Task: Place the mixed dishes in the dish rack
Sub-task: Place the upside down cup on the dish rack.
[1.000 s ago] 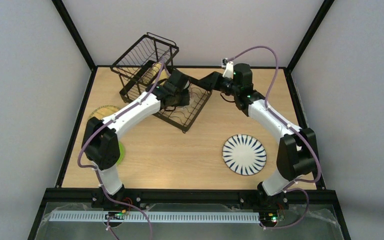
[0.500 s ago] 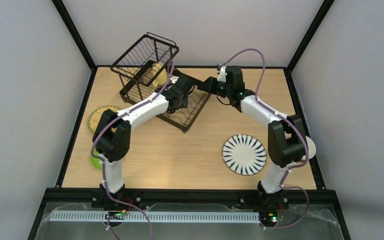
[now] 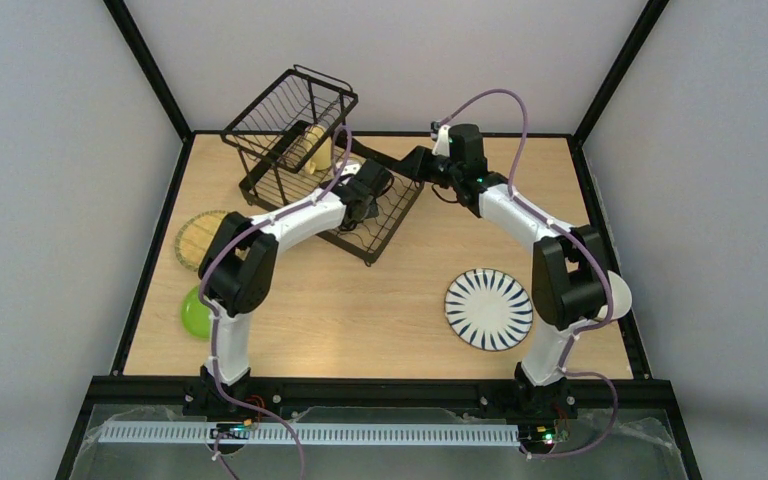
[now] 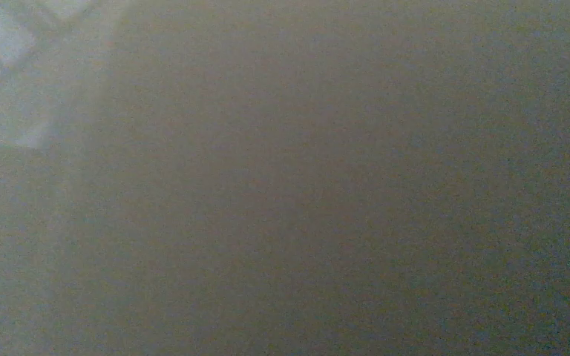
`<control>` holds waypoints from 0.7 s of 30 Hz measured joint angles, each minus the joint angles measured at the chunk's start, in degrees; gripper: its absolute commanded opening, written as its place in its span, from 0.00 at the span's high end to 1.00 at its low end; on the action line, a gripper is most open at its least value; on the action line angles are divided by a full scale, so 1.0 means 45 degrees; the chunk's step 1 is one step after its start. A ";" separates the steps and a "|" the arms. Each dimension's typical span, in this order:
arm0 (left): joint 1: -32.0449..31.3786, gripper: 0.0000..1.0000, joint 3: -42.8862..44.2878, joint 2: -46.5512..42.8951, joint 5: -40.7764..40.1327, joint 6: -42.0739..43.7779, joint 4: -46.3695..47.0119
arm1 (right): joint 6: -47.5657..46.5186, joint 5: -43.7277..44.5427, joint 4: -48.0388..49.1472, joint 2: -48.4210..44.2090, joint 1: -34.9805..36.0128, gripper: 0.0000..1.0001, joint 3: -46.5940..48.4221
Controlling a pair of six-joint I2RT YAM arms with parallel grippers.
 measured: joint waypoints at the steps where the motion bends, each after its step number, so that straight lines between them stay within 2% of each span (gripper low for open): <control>1: 0.0034 0.98 0.0000 0.0019 -0.0102 -0.0219 -0.0005 | -0.0024 0.0005 -0.0010 0.0019 0.0000 0.29 0.0005; 11: 0.0423 0.98 0.0223 0.0549 -0.1064 -0.2594 -0.0282 | -0.0316 0.0010 -0.0165 0.0141 0.0000 0.29 0.0146; 21: 0.1059 0.98 0.1088 0.1020 -0.1472 -0.4167 -0.1200 | -0.0359 -0.0010 -0.0243 0.0141 -0.0015 0.29 0.0146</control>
